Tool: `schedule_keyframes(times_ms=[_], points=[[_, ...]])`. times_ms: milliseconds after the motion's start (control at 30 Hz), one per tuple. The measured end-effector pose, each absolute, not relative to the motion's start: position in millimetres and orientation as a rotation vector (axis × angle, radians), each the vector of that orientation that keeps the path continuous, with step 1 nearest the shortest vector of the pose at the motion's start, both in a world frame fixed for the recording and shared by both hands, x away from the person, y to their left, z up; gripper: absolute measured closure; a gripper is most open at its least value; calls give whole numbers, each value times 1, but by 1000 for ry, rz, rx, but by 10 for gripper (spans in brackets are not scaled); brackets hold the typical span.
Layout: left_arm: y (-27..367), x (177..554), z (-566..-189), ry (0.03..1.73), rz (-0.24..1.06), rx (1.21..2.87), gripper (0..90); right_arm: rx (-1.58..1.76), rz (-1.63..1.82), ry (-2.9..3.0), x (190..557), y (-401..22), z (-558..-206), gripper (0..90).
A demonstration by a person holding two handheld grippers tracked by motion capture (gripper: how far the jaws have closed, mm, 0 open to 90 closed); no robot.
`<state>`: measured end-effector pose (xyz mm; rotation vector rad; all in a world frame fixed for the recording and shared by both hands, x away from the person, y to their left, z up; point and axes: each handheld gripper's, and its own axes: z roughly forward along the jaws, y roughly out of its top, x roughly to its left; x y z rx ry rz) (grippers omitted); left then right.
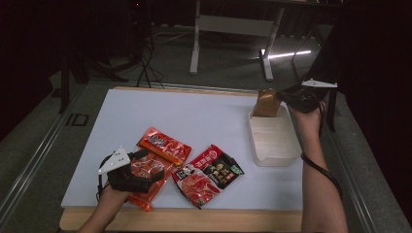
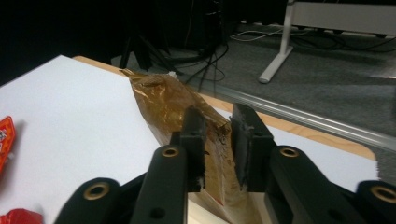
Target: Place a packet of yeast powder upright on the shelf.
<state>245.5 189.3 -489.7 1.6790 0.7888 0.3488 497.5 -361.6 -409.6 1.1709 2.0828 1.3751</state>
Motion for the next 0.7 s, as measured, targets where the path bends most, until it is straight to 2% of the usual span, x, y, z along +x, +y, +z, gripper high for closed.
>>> schedule_keyframes(times_ms=[200,433,600,700], points=[[187,246,-489,803,309,1711,34,1123,1386,2050,483,-362,-396,647],[186,246,-485,800,287,1752,35,1053,1441,2037,461,-355,-379,601],[186,247,-485,800,276,1763,35,1045,1432,2037,439,-344,-368,481],[185,248,-485,804,274,1775,37,1039,1440,2023,425,-338,-365,373]])
